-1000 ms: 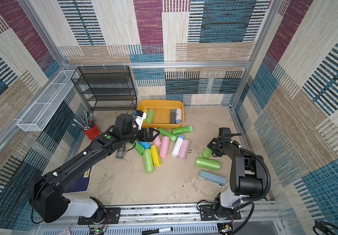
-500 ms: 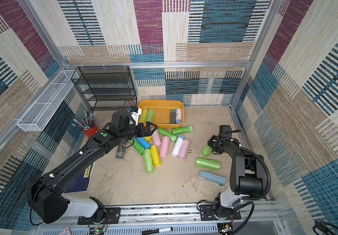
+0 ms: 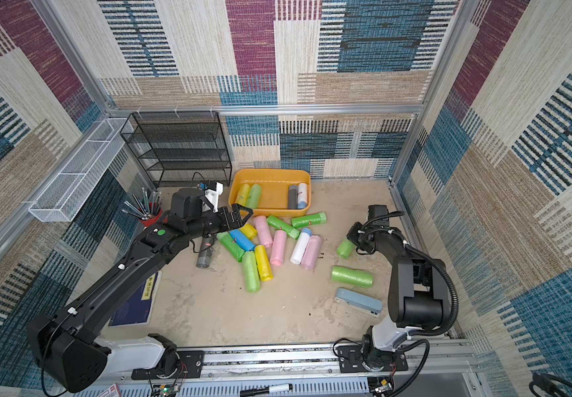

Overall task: Put the roll of trash bags into the storage box
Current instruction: Pick up the roll of trash bags from the center of the board, then place the roll of trash bags in the storage box.

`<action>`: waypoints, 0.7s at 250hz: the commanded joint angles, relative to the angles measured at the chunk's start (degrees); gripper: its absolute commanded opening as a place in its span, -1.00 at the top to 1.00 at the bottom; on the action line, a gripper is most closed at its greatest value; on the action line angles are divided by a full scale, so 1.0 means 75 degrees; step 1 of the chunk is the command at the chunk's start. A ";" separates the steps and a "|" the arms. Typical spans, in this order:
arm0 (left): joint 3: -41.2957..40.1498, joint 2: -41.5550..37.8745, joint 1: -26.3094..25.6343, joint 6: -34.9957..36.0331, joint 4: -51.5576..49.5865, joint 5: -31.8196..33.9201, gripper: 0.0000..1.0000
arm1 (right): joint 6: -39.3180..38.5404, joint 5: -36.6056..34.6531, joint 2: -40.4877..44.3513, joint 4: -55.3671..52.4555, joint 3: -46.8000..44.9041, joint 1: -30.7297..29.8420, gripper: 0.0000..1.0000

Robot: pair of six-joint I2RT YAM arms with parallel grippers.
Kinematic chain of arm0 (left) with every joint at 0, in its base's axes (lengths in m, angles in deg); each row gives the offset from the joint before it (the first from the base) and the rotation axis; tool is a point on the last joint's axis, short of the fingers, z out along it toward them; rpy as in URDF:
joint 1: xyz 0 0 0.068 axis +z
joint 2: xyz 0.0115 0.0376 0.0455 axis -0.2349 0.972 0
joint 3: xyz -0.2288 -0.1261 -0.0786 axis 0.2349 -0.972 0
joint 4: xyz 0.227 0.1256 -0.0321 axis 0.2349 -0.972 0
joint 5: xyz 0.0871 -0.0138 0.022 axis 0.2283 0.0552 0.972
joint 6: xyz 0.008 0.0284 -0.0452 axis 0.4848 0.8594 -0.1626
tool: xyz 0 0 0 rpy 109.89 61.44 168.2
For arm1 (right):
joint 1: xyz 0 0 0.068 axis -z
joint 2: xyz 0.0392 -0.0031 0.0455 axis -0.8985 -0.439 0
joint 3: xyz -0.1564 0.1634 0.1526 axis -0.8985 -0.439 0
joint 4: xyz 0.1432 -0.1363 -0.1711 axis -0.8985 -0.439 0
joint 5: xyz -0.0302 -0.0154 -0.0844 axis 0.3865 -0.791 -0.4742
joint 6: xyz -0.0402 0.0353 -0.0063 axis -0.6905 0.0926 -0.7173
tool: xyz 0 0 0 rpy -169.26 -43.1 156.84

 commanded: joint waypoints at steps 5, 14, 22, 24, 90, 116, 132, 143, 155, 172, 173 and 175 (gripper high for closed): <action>-0.0086 -0.0168 0.0100 -0.0108 0.0460 -0.0018 -0.97 | -0.0034 -0.0132 -0.0239 -0.0070 0.0550 -0.0309 0.46; -0.0152 -0.0224 0.0119 -0.0104 0.0493 0.0045 -0.97 | -0.0033 -0.0100 -0.0345 -0.0134 0.0717 -0.0374 0.46; -0.0262 -0.0287 0.0126 -0.0112 0.0564 0.0092 -0.97 | -0.0031 -0.0076 -0.0462 -0.0203 0.0879 -0.0426 0.47; -0.0284 -0.0310 0.0128 -0.0107 0.0587 0.0104 -0.97 | -0.0026 -0.0072 -0.0487 -0.0214 0.0917 -0.0439 0.47; -0.0790 -0.0902 0.0442 -0.0115 0.0951 0.0531 -0.97 | 0.0073 -0.0261 -0.0976 -0.0545 0.1990 -0.0892 0.57; -0.0945 -0.1045 0.0519 -0.0131 0.1058 0.0544 -0.97 | 0.0085 -0.0333 -0.1151 -0.0729 0.2419 -0.1101 0.58; -0.0971 -0.1048 0.0540 -0.0128 0.1072 0.0568 -0.97 | 0.0104 -0.0354 -0.1276 -0.0838 0.2710 -0.1241 0.58; -0.0973 -0.1033 0.0554 -0.0112 0.1069 0.0546 -0.97 | 0.0091 -0.0380 -0.1368 -0.0897 0.2901 -0.1348 0.58; -0.0994 -0.1036 0.0566 -0.0107 0.1085 0.0577 -0.97 | 0.0090 -0.0383 -0.1496 -0.0965 0.3130 -0.1452 0.58; -0.0994 -0.1046 0.0592 -0.0093 0.1071 0.0601 -0.97 | 0.0078 -0.0376 -0.1701 -0.1090 0.3482 -0.1593 0.59; -0.0995 -0.1047 0.0591 -0.0088 0.1069 0.0603 -0.97 | 0.0081 -0.0384 -0.1716 -0.1095 0.3505 -0.1604 0.59; -0.0992 -0.1048 0.0593 -0.0092 0.1062 0.0612 -0.97 | 0.0084 -0.0381 -0.1735 -0.1108 0.3542 -0.1618 0.59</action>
